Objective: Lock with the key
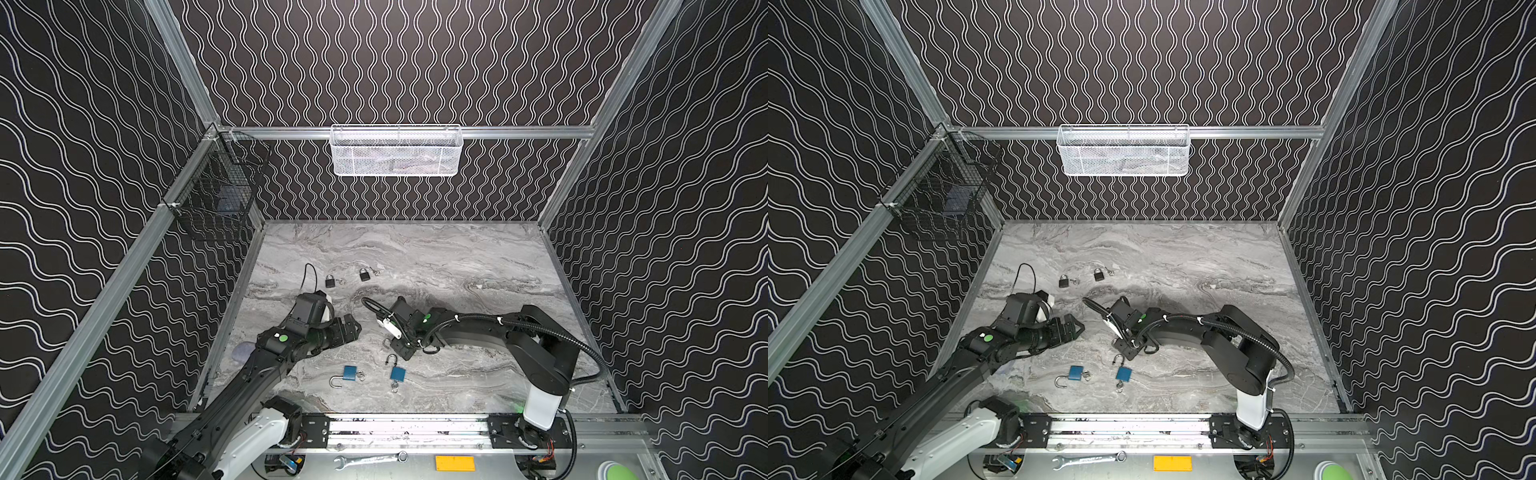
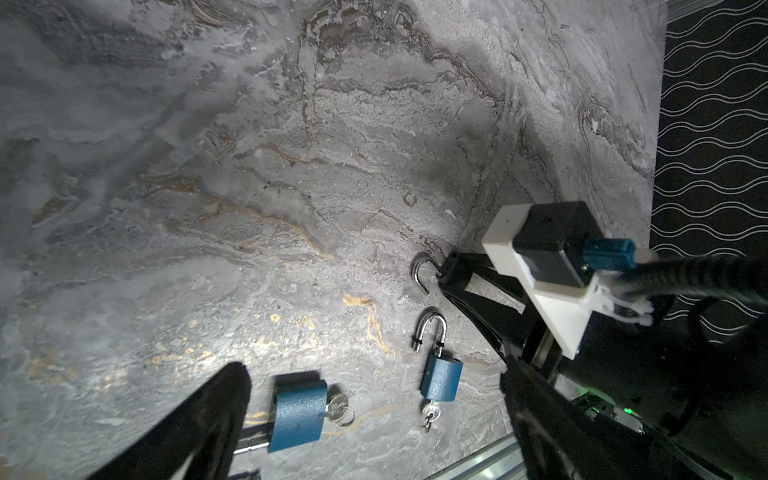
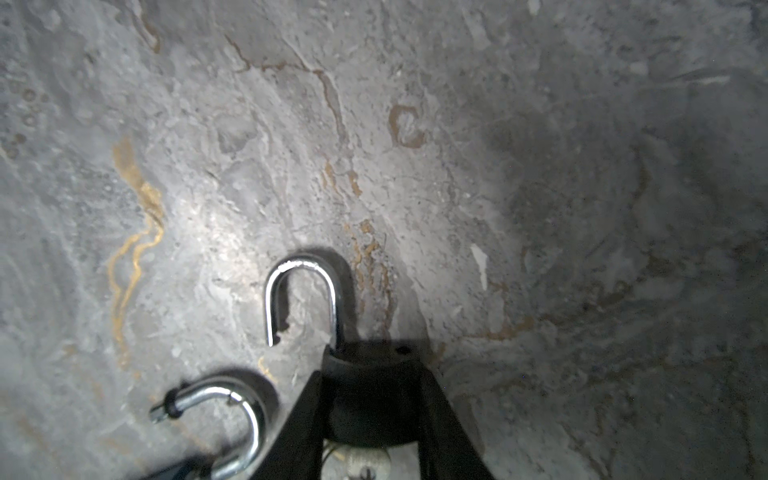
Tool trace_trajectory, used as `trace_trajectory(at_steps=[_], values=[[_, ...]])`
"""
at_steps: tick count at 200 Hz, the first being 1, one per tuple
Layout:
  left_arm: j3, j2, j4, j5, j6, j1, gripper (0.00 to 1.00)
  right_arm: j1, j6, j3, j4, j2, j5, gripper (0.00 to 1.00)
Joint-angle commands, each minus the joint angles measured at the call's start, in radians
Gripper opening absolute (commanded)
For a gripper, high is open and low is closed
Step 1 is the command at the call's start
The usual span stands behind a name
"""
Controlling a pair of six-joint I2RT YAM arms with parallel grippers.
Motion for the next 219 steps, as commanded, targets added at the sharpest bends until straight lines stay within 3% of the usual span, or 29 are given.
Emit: trace_trajectory(at_steps=[1,39,144,219], values=[[-0.010,0.015,0.088,0.053,0.022,0.002,0.98,-0.013,0.014,-0.007,-0.032,0.003,0.012,0.18],[-0.015,0.058,0.172,0.122,0.036,0.002,0.98,-0.056,0.042,-0.047,0.041,-0.067,-0.049,0.11],[0.018,0.292,0.562,0.322,-0.054,-0.022,0.98,-0.154,0.075,-0.091,0.060,-0.310,-0.238,0.10],[0.117,0.498,0.724,0.373,-0.108,-0.104,0.81,-0.198,0.092,-0.117,0.055,-0.386,-0.260,0.10]])
